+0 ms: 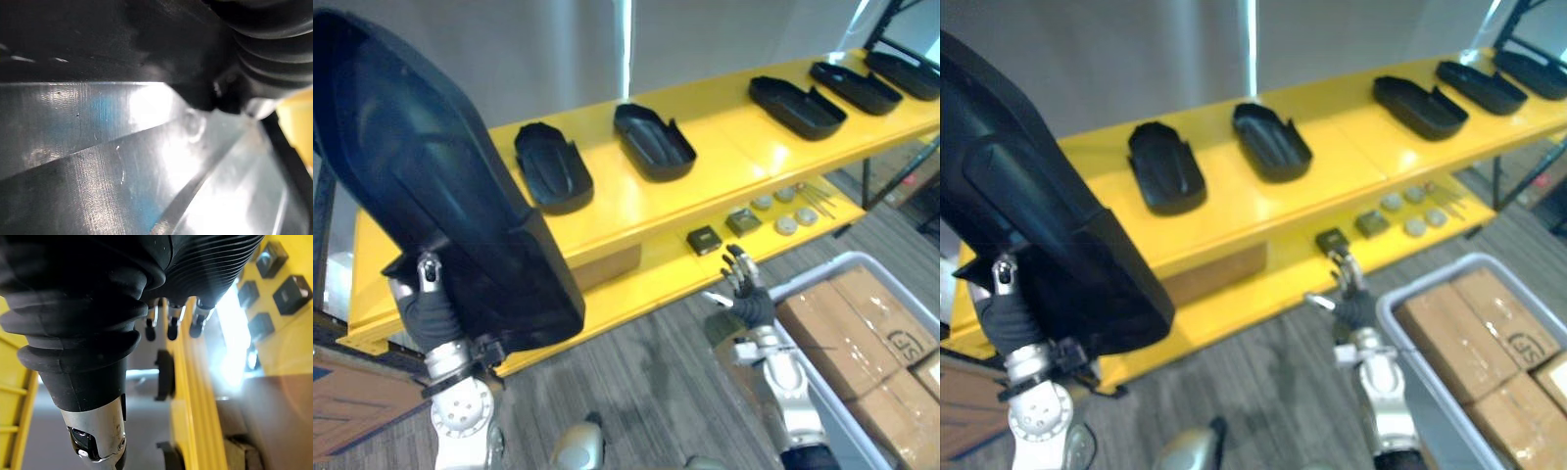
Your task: Walk over and take plastic housings, then place them on the shelf
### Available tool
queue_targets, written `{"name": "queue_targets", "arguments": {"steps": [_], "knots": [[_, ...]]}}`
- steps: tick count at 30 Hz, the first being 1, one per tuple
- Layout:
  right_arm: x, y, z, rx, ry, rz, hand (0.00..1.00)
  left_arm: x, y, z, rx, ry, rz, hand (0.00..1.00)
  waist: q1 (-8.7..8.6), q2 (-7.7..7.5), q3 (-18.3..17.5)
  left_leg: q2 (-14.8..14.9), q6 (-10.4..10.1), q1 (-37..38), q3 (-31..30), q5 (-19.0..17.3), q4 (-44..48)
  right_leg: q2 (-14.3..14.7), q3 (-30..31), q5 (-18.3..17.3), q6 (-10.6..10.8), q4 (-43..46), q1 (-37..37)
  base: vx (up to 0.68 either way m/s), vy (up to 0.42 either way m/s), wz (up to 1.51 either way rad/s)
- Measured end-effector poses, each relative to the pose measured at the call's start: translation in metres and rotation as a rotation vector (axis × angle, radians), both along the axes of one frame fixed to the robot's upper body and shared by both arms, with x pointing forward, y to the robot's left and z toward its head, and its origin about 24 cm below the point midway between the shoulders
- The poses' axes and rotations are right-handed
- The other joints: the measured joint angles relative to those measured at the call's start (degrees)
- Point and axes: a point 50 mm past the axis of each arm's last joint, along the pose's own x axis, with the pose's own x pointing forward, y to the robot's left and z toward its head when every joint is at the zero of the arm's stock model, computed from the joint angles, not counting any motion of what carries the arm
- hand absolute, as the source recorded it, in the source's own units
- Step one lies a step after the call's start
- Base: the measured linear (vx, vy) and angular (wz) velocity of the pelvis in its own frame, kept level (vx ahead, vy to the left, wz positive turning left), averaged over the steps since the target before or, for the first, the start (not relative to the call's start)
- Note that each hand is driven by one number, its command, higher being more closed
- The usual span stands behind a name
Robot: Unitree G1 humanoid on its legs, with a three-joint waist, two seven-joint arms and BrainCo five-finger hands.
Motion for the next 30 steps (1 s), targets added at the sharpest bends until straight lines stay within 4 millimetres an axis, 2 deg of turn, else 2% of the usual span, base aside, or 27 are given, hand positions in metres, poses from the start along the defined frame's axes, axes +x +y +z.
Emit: {"name": "queue_targets", "arguments": {"steps": [2, 5, 9, 12, 15, 17, 18, 19, 20, 21, 22, 23, 24, 26, 27, 28, 30], "knots": [[-0.006, -0.001, -0.004, 0.003, 0.019, -0.008, 0.00, -0.004, -0.001, -0.005, -0.011, 0.023, 0.010, 1.00, -1.03, 0.13, 0.1, 0.8, -0.2, 0.3, 0.6, -0.1, 0.0, 0.1, 0.4, -0.7, 0.5, 1.3, -0.4, -0.15, -0.028, -0.09], [-0.014, -0.002, -0.010, 0.023, 0.041, -0.022, 0.00, -0.007, -0.001, -0.009, -0.024, 0.039, 0.024, 1.00, -1.19, 0.71, 0.8, 1.9, 0.0, 0.9, 3.1, -0.4, 0.9, 0.0, 2.3, -2.5, 1.1, 4.9, -2.1, -0.10, -0.014, -0.21], [-0.020, 0.002, -0.014, 0.080, 0.050, -0.058, 0.00, -0.007, -0.001, -0.007, -0.039, 0.010, 0.048, 1.00, -2.60, 1.09, 1.5, 1.6, 0.4, -1.2, 3.5, -1.1, 3.1, -1.1, 3.0, -4.5, 1.3, 10.0, -5.4, -0.07, 0.002, -0.02], [-0.028, 0.005, -0.020, 0.112, 0.066, -0.077, 0.00, -0.008, -0.002, -0.007, -0.056, -0.004, 0.060, 1.00, -2.71, 1.13, 1.7, -0.3, 1.3, -1.1, 3.3, -2.0, 4.2, -3.3, 2.6, -6.5, 2.4, 12.7, -5.4, 0.02, 0.040, 0.14], [-0.027, 0.007, -0.017, 0.123, 0.039, -0.087, 0.00, -0.009, -0.004, -0.005, -0.040, -0.014, 0.081, 1.00, -2.39, 0.90, 1.5, -1.9, 2.0, -1.4, 3.3, -2.6, 4.2, -5.1, 1.8, -7.4, 3.6, 12.8, -5.1, 0.09, 0.078, 0.22], [-0.024, 0.007, -0.015, 0.132, 0.029, -0.101, 0.00, -0.011, -0.001, -0.001, -0.031, -0.031, 0.095, 1.00, -2.35, 0.21, 0.1, -3.2, 3.0, -2.7, 3.3, -3.6, 5.1, -6.3, 1.0, -8.0, 4.6, 12.2, -5.0, 0.17, 0.100, 0.29], [-0.023, 0.007, -0.014, 0.140, 0.025, -0.107, 0.00, -0.013, 0.000, 0.003, -0.023, -0.048, 0.103, 1.00, -1.87, -0.62, -0.8, -4.0, 3.3, -3.1, 3.5, -4.9, 5.8, -7.2, 1.0, -8.4, 5.1, 11.7, -4.8, 0.18, 0.081, 0.18], [-0.023, 0.007, -0.013, 0.146, 0.023, -0.111, 0.00, -0.014, 0.001, 0.006, -0.019, -0.059, 0.107, 1.00, -1.60, -0.96, -1.1, -4.3, 3.7, -2.9, 3.7, -5.6, 6.2, -7.5, 0.9, -8.0, 5.4, 11.6, -4.2, 0.26, 0.099, 0.10], [-0.020, 0.007, -0.011, 0.157, 0.011, -0.115, 0.00, -0.014, 0.002, 0.009, -0.015, -0.077, 0.116, 1.00, -1.34, -1.08, -1.3, -4.4, 3.6, -2.3, 3.5, -6.6, 7.2, -8.4, 1.6, -6.5, 6.1, 16.7, -5.4, 0.26, 0.122, 0.19], [-0.018, 0.008, -0.009, 0.162, 0.001, -0.115, 0.00, -0.014, 0.003, 0.011, 0.007, -0.084, 0.126, 1.00, -1.41, -1.23, -1.5, -4.6, 3.8, -1.1, 3.3, -6.9, 7.5, -9.5, 2.9, -4.8, 5.0, 24.0, -8.0, 0.31, 0.148, 0.25], [-0.017, 0.009, -0.008, 0.166, -0.003, -0.115, 0.00, -0.014, 0.004, 0.013, 0.022, -0.088, 0.128, 1.00, -1.53, -1.52, -1.7, -4.7, 3.8, -0.4, 3.2, -6.9, 7.0, -10.1, 3.6, -3.4, 4.5, 27.6, -9.4, 0.32, 0.124, 0.26], [-0.014, 0.011, -0.005, 0.174, -0.016, -0.110, 0.00, -0.015, 0.005, 0.015, 0.032, -0.097, 0.133, 1.00, -1.69, -1.73, -1.8, -4.3, 4.0, 1.9, 2.5, -6.9, 5.3, -10.5, 5.6, 1.0, 4.5, 33.9, -12.4, 0.35, 0.049, 0.18], [-0.011, 0.014, -0.002, 0.182, -0.030, -0.105, 0.00, -0.016, 0.006, 0.018, 0.032, -0.112, 0.144, 1.00, -2.09, -1.38, -1.6, -3.5, 4.1, 4.2, 1.8, -6.8, 3.7, -10.7, 6.0, 2.7, 2.7, 38.5, -14.3, 0.25, -0.001, 0.15], [-0.008, 0.015, 0.000, 0.181, -0.041, -0.101, 0.00, -0.013, 0.007, 0.023, 0.032, -0.139, 0.150, 1.00, -2.53, -0.97, -1.6, -1.6, 4.1, 6.7, 1.1, -6.8, 2.0, -9.0, 5.5, -1.8, 1.0, 38.8, -15.3, 0.22, -0.069, 0.15], [-0.007, 0.014, 0.002, 0.180, -0.050, -0.102, 0.00, -0.010, 0.008, 0.026, 0.037, -0.155, 0.150, 1.00, -2.60, -0.71, -1.8, -0.3, 4.0, 7.5, 0.6, -6.9, 1.4, -7.4, 5.5, -3.4, 0.4, 35.0, -15.9, 0.24, -0.135, 0.15], [-0.007, 0.012, 0.003, 0.177, -0.053, -0.106, 0.00, -0.008, 0.008, 0.027, 0.038, -0.163, 0.148, 1.00, -2.77, -0.35, -2.0, 0.5, 3.9, 7.5, -0.1, -6.9, 1.0, -6.3, 5.7, -3.7, -0.1, 32.2, -16.3, 0.19, -0.189, 0.23], [-0.007, 0.000, 0.005, 0.143, -0.063, -0.147, 0.00, 0.005, 0.007, 0.031, 0.023, -0.190, 0.137, 1.00, -3.27, 0.69, -2.3, 3.1, 2.9, 6.9, -1.8, -7.5, 0.9, -2.6, 11.2, -3.1, 0.1, 18.1, -17.6, 0.11, -0.216, 0.32]]}}
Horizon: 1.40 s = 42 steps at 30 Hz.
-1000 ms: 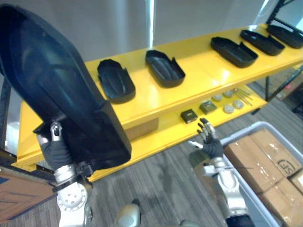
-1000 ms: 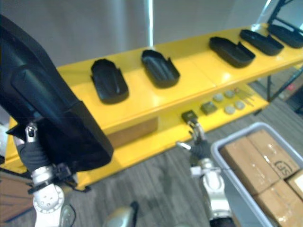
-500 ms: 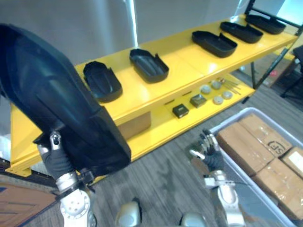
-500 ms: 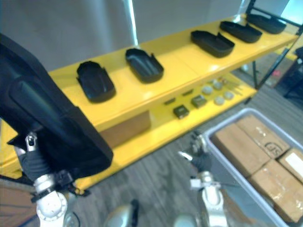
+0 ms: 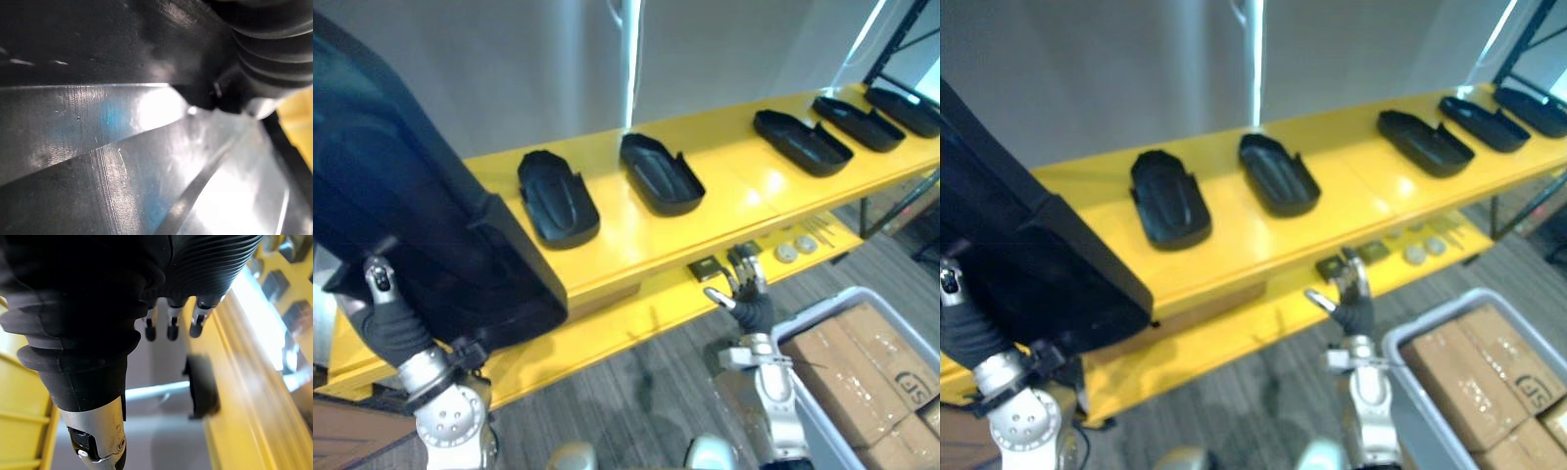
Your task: Walk over and take plastic housings, then place them on the shelf
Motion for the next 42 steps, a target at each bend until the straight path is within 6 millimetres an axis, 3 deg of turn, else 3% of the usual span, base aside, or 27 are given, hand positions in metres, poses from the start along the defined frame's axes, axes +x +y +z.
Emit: {"name": "queue_targets", "arguments": {"steps": [3, 4, 5, 6, 7, 9, 12, 17, 22, 25, 28, 30, 32, 35, 38, 42], "knots": [[-0.001, -0.010, 0.003, -0.017, -0.009, -0.035, 0.00, 0.011, 0.001, 0.001, 0.004, 0.004, -0.005, 1.00, -0.98, -0.83, -0.3, 0.9, -3.7, -0.3, -2.6, -2.1, 0.4, 1.1, 8.1, 3.2, 0.5, -8.3, -0.3, 0.10, -0.374, 0.44], [-0.003, -0.011, 0.005, -0.014, -0.016, -0.049, 0.00, 0.014, 0.004, -0.002, 0.010, 0.031, 0.000, 1.00, -1.54, -2.60, -1.1, 0.7, -5.9, -0.2, -3.8, -3.4, 0.7, 1.0, 10.6, 5.9, 0.6, -9.7, 1.4, 0.07, -0.416, 0.67], [-0.004, -0.017, 0.010, -0.036, -0.042, -0.066, 0.00, 0.015, 0.001, -0.010, -0.013, 0.064, -0.001, 1.00, -1.96, -1.12, -1.4, 2.6, -7.8, 0.3, -5.6, -4.5, 1.1, 2.1, 8.8, 3.8, 6.1, -8.8, 2.5, 0.07, -0.410, 0.69], [-0.005, -0.021, 0.013, -0.054, -0.057, -0.081, 0.00, 0.014, -0.002, -0.014, -0.032, 0.083, -0.006, 1.00, -2.12, 0.28, -1.8, 4.3, -8.2, 0.2, -5.3, -4.2, 0.8, 3.3, 7.6, 3.5, 5.5, -9.0, 2.9, 0.16, -0.504, 0.65], [-0.005, -0.031, 0.027, -0.097, -0.113, -0.119, 0.00, 0.013, -0.007, -0.019, -0.062, 0.094, -0.012, 1.00, -2.03, 2.84, -3.0, 7.5, -9.8, 1.0, -4.0, -1.7, -1.6, 5.6, 5.2, 3.6, 4.0, -9.0, 3.4, 0.17, -0.341, 0.43], [-0.001, -0.034, 0.047, -0.124, -0.203, -0.121, 0.00, 0.010, -0.008, -0.015, -0.064, 0.072, -0.002, 1.00, -1.53, 3.88, -3.6, 9.0, -10.8, 2.1, -2.0, 1.8, -5.0, 6.7, 4.1, 3.8, 2.9, -8.8, 3.6, 0.16, -0.300, 0.23], [0.004, -0.029, 0.085, -0.149, -0.391, -0.081, 0.00, 0.006, -0.007, -0.007, -0.093, 0.017, 0.031, 1.00, -1.34, 4.30, -3.9, 9.4, -10.2, 1.9, -1.0, 6.2, -6.9, 7.3, 1.8, 4.4, 1.7, -11.0, 5.1, 0.10, -0.236, 0.27], [-0.007, -0.015, 0.100, -0.085, -0.483, 0.052, 0.00, 0.005, -0.006, -0.008, -0.100, 0.019, 0.037, 1.00, -1.81, 3.14, -3.7, 7.3, -7.0, 1.4, 6.7, 9.9, -10.0, 3.4, -7.4, 4.7, 2.3, -15.1, 11.5, 0.03, -0.024, 0.91], [-0.004, 0.013, 0.092, -0.030, -0.456, 0.137, 0.00, 0.003, 0.000, -0.008, -0.037, 0.048, 0.054, 1.00, 0.75, 2.65, -4.0, 3.8, -7.1, 0.1, 5.0, 12.7, -15.1, 0.1, -13.3, 5.9, 4.4, -17.7, 13.8, -0.05, 0.073, 0.74], [-0.003, 0.018, 0.089, -0.001, -0.425, -0.026, 0.00, -0.010, 0.013, -0.010, -0.008, 0.083, 0.124, 1.00, 1.40, 2.03, -4.3, 2.0, -6.6, 1.0, 4.6, 13.5, -17.1, -1.6, -14.6, 6.2, 4.9, -18.9, 15.3, -0.01, 0.058, 0.21], [-0.006, -0.001, 0.075, 0.012, -0.343, -0.322, 0.00, -0.020, 0.028, -0.011, 0.054, 0.138, 0.219, 1.00, 1.16, 1.64, -4.6, 1.2, -6.8, 1.2, 4.9, 14.1, -18.0, -2.5, -14.5, 6.5, 5.4, -19.1, 15.0, 0.01, 0.041, 0.00], [-0.017, -0.022, 0.065, -0.005, -0.299, -0.508, 0.00, -0.025, 0.038, -0.011, 0.081, 0.169, 0.264, 1.00, 0.77, 1.67, -4.6, 1.1, -6.9, 1.3, 5.7, 14.3, -18.5, -2.6, -13.6, 6.9, 5.9, -19.0, 14.3, 0.02, 0.028, -0.20], [-0.037, -0.056, 0.053, -0.048, -0.235, -0.704, 0.00, -0.031, 0.056, -0.010, 0.120, 0.217, 0.340, 1.00, 0.22, 2.02, -5.0, 1.1, -6.9, 2.2, 8.0, 14.3, -19.2, -2.7, -11.6, 7.3, 6.1, -19.0, 13.3, 0.04, 0.023, -0.40], [-0.060, -0.089, 0.036, -0.110, -0.136, -0.862, 0.00, -0.032, 0.081, -0.015, 0.163, 0.307, 0.410, 1.00, -1.46, 2.64, -5.4, 1.1, -6.9, 3.9, 10.4, 14.3, -20.1, -2.6, -9.6, 7.4, 6.1, -19.0, 12.8, 0.04, 0.010, -0.34], [-0.073, -0.101, 0.013, -0.142, -0.004, -0.920, 0.00, -0.020, 0.103, -0.030, 0.152, 0.436, 0.443, 1.00, -2.96, 3.34, -5.8, 1.2, -6.9, 4.0, 12.0, 14.2, -20.2, -2.4, -8.1, 7.6, 6.0, -19.0, 11.7, 0.00, 0.011, -0.29], [-0.091, -0.108, -0.031, -0.179, 0.258, -0.957, 0.00, 0.003, 0.140, -0.043, 0.139, 0.629, 0.493, 1.00, -3.26, 3.41, -5.8, 1.6, -7.0, 5.0, 14.5, 13.8, -20.7, -1.7, -5.4, 7.9, 5.7, -18.8, 10.5, -0.03, 0.005, -0.31]]}}
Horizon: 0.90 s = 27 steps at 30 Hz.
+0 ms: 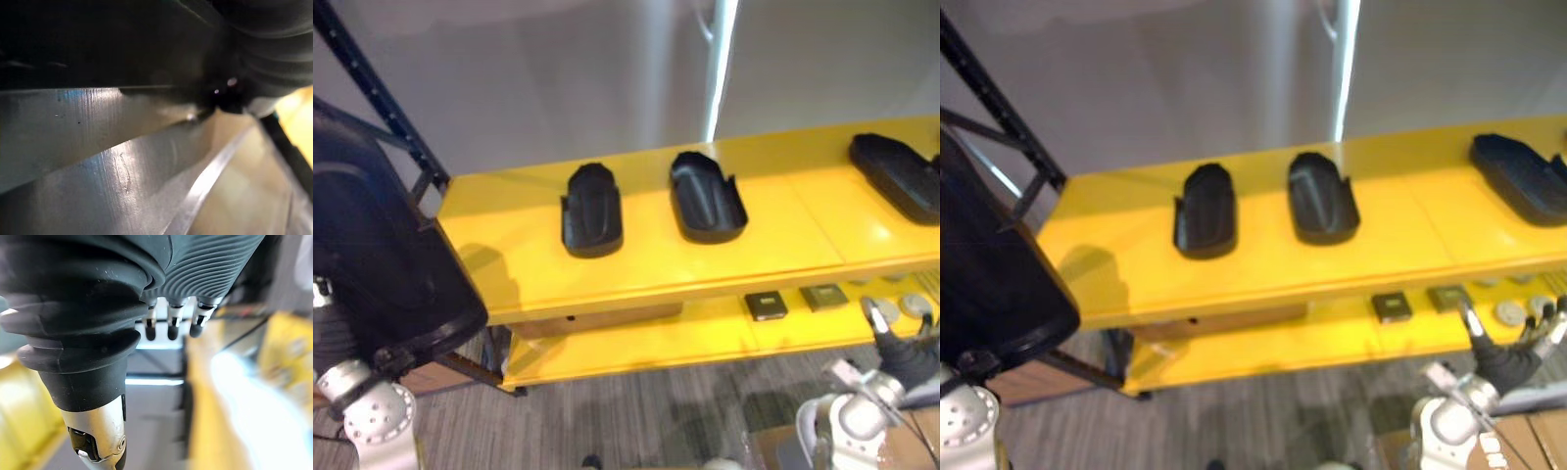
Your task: Walk over and take plastic housings, then place them on the shelf
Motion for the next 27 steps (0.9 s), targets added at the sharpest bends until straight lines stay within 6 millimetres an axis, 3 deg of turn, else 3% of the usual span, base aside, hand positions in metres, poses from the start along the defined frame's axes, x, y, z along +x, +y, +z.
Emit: {"name": "queue_targets", "arguments": {"steps": [3, 6, 9, 14, 19, 22, 26, 27], "knots": [[-0.021, -0.004, -0.029, 0.050, 0.157, -0.036, 0.00, 0.011, 0.030, 0.006, 0.005, 0.130, 0.038, 1.00, -0.79, -0.20, -0.1, -0.1, 0.0, 0.1, 1.3, -0.3, -0.1, 0.0, 1.3, -0.3, -0.5, 0.4, -0.8, -0.03, 0.016, -0.18], [-0.041, -0.004, -0.060, 0.116, 0.313, -0.064, 0.00, 0.028, 0.057, 0.024, 0.021, 0.268, 0.053, 1.00, -0.95, -0.70, 0.0, -0.2, 0.0, 0.2, 2.5, -0.3, -0.1, 0.1, 3.0, -0.5, -0.6, 1.8, -2.4, -0.01, 0.013, -0.20], [-0.057, -0.002, -0.079, 0.177, 0.403, -0.086, 0.00, 0.045, 0.068, 0.043, 0.035, 0.356, 0.033, 1.00, -1.28, -1.48, 0.1, -0.2, 0.0, 0.6, 2.9, -0.4, -0.2, 0.1, 3.6, -0.6, -0.9, 2.1, -2.5, 0.00, 0.003, -0.10], [-0.082, 0.003, -0.106, 0.307, 0.528, -0.142, 0.00, 0.061, 0.070, 0.064, 0.073, 0.457, -0.023, 1.00, -2.47, -2.91, 0.0, -0.1, -0.1, 1.1, 3.7, -0.6, -0.3, 0.4, 4.9, -1.1, -1.8, 2.2, -2.6, 0.00, 0.001, -0.07], [-0.110, 0.006, -0.123, 0.427, 0.584, -0.253, 0.00, 0.074, 0.066, 0.059, 0.046, 0.583, -0.070, 1.00, -2.99, -3.47, -0.3, 0.2, -0.2, 1.3, 4.6, -0.8, -0.4, 1.0, 6.1, -0.2, -2.8, 2.2, -3.0, 0.01, 0.001, -0.09], [-0.127, 0.010, -0.131, 0.474, 0.627, -0.285, 0.00, 0.071, 0.070, 0.046, 0.011, 0.706, -0.055, 1.00, -3.74, -3.96, -0.5, 1.3, -0.5, 2.2, 5.7, -1.3, -0.4, 2.5, 7.9, 1.0, -4.7, 2.1, -3.0, 0.00, -0.004, -0.16], [-0.152, 0.021, -0.139, 0.527, 0.695, -0.311, 0.00, 0.068, 0.073, 0.034, -0.024, 0.780, -0.038, 1.00, -4.23, -5.33, -1.3, 1.6, -0.6, 2.2, 5.9, -2.1, -0.7, 2.7, 8.0, 1.0, -5.1, 2.1, -3.1, -0.01, -0.003, -0.04], [-0.157, 0.023, -0.140, 0.537, 0.711, -0.320, 0.00, 0.065, 0.076, 0.031, -0.041, 0.796, -0.023, 1.00, -4.25, -5.46, -1.4, 2.0, -0.7, 2.2, 5.9, -2.1, -0.7, 3.2, 8.0, 1.6, -6.2, 2.1, -3.1, 0.00, 0.000, 0.00]]}}
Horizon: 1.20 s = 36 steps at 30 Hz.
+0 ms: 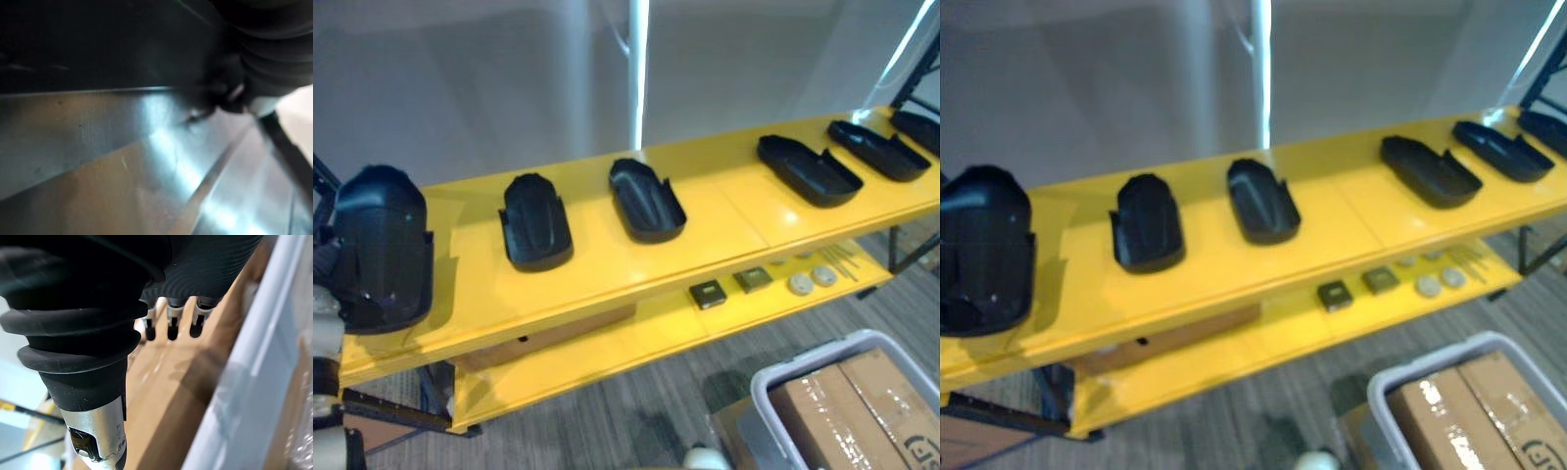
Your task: Walk over and take plastic housings, then place them on the shelf
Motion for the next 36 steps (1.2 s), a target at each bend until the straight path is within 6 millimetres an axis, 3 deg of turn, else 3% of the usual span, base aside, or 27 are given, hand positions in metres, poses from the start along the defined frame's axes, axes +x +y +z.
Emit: {"name": "queue_targets", "arguments": {"steps": [3, 8, 9, 16, 28, 36], "knots": [[-0.008, 0.000, -0.001, 0.009, 0.017, -0.022, 0.00, -0.009, 0.008, -0.012, -0.028, 0.051, 0.066, 1.00, 0.07, -0.28, 0.1, 0.5, 0.2, 0.4, 0.5, 0.2, 0.1, 0.7, 0.0, 1.2, -1.6, 0.0, -0.1, 0.00, -0.006, -0.06], [-0.016, 0.002, -0.004, 0.035, 0.030, -0.039, 0.00, -0.018, 0.015, -0.022, -0.035, 0.077, 0.136, 1.00, 0.22, -0.49, 0.2, -0.3, 0.7, 0.8, 1.4, -0.1, 0.1, -0.1, -0.1, 2.3, -1.2, 0.0, -0.3, -0.01, 0.009, -0.09], [-0.017, 0.002, -0.004, 0.034, 0.033, -0.040, 0.00, -0.017, 0.014, -0.023, -0.035, 0.075, 0.137, 0.00, 0.24, -0.49, 0.2, -0.4, 0.8, 0.8, 1.4, -0.1, 0.1, -0.2, -0.2, 2.4, -1.1, 0.0, -0.3, 0.00, 0.000, 0.00], [-0.018, 0.002, -0.004, 0.045, 0.024, -0.031, 0.00, -0.011, 0.006, -0.032, -0.040, 0.029, 0.132, 0.00, 0.18, -0.46, 0.4, -0.4, 0.8, 0.7, 1.1, -0.3, 0.0, -0.4, -0.3, 2.4, -1.1, 1.7, -0.9, 0.00, -0.009, 0.02], [-0.016, 0.001, -0.004, 0.060, 0.008, -0.007, 0.00, -0.006, 0.003, -0.027, 0.015, -0.039, 0.101, 0.00, -0.90, -0.77, 1.0, -1.2, 1.4, 1.0, 1.3, -0.5, 0.3, -1.3, -0.2, 2.4, -1.1, 2.6, -1.1, 0.00, -0.004, 0.00], [-0.016, -0.002, -0.003, 0.061, 0.001, 0.019, 0.00, 0.013, -0.010, -0.016, -0.004, -0.218, 0.068, 0.00, -1.39, 0.91, 2.1, -1.9, 1.6, 1.3, 2.4, -0.8, 1.4, -2.0, -0.1, 2.5, -1.0, 2.6, -1.1, 0.00, -0.008, -0.06]]}}
